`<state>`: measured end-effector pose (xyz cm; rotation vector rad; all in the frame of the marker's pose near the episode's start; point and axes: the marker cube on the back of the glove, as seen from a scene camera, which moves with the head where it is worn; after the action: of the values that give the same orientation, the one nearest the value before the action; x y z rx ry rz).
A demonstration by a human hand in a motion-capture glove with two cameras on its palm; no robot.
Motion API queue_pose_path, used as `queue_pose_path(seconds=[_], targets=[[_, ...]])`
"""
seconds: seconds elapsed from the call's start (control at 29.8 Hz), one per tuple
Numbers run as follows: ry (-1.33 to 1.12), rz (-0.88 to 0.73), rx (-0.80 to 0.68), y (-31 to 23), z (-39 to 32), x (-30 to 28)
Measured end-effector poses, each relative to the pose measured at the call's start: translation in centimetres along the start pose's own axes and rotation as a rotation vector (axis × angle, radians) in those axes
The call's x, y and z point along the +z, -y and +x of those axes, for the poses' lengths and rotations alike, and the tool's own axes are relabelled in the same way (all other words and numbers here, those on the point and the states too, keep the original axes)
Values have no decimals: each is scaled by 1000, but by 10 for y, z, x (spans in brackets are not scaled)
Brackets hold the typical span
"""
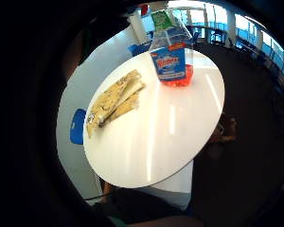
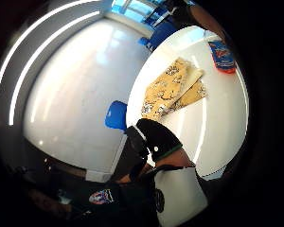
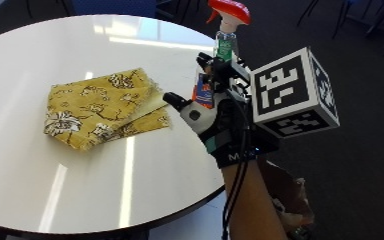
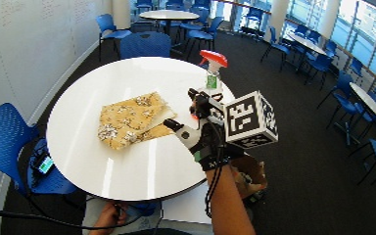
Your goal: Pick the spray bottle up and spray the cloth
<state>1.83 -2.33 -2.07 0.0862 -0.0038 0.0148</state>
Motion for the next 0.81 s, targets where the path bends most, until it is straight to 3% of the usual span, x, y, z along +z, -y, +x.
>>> queue_pose_path(seconds=[0.44, 0.81], targets=[[135, 130, 103, 44, 39, -8], [326, 200, 340, 99, 91, -2]])
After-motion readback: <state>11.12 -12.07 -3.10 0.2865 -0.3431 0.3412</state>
